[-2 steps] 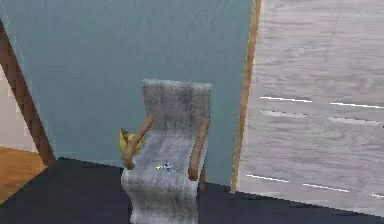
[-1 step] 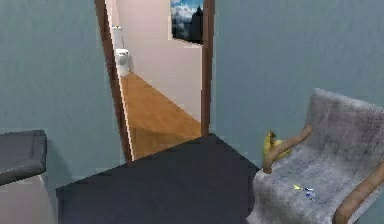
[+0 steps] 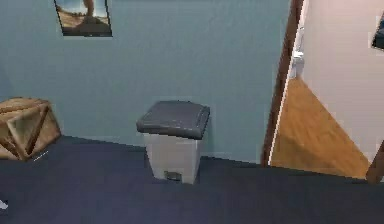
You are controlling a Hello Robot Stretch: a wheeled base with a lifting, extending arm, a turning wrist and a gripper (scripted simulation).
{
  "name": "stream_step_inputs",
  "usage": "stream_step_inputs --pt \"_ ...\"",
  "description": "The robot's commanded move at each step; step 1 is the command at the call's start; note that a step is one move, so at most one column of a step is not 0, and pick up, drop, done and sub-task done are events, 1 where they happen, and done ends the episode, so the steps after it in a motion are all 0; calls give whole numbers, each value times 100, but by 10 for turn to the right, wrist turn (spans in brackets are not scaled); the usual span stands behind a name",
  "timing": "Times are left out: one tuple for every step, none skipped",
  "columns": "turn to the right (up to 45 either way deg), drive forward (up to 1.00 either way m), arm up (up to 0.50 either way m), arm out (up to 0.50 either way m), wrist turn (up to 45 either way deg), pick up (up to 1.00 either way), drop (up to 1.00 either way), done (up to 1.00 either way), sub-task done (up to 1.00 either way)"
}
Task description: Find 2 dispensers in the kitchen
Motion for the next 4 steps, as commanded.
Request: stream_step_inputs --pt "-450 0 0 0 0 0 0 0 0" --pt "-240 0 0 0 0 0 0 0 0" --pt "0 40 0 0 0 0 0 0 0" --pt "-450 0 0 0 0 0 0 0 0"
